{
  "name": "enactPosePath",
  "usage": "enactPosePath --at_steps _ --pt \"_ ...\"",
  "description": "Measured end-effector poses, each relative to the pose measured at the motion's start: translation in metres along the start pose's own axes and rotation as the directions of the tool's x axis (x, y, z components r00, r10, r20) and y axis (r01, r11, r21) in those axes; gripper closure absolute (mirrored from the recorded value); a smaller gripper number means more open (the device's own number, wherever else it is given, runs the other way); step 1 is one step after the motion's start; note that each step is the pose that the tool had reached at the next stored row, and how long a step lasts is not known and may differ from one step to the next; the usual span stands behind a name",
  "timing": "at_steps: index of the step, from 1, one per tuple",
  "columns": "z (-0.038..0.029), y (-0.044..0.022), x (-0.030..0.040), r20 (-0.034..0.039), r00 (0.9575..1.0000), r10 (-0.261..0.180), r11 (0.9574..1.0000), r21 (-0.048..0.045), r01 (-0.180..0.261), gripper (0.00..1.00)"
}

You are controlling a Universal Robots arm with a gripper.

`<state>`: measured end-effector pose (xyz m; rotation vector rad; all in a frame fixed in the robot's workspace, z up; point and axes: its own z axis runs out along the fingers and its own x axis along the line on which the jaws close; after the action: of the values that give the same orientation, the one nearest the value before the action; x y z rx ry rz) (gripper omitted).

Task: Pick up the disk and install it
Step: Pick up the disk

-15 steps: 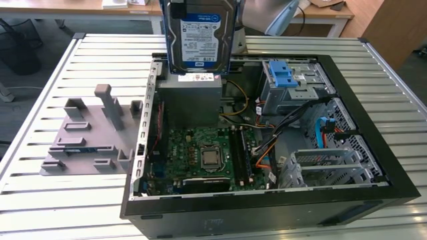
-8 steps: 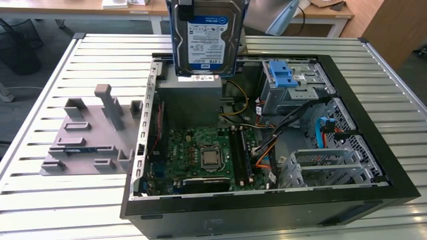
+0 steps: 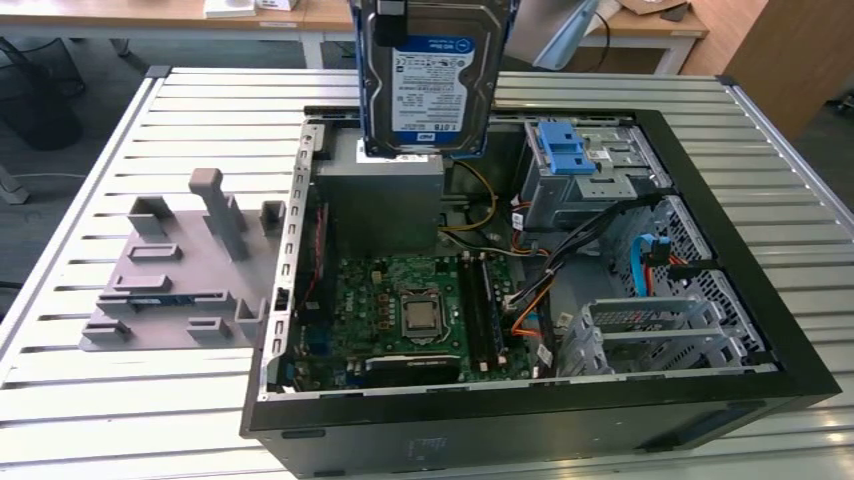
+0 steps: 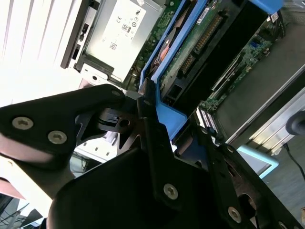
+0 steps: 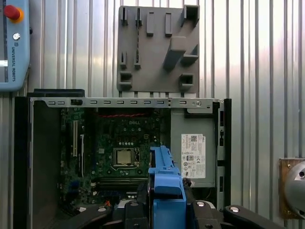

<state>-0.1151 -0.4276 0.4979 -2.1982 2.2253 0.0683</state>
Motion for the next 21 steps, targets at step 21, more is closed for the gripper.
enactPosePath --at_steps 21 --pt "-0.001 -0.0253 0.0124 -0.0005 1.0 0.0 1.0 0.0005 0.0 0.64"
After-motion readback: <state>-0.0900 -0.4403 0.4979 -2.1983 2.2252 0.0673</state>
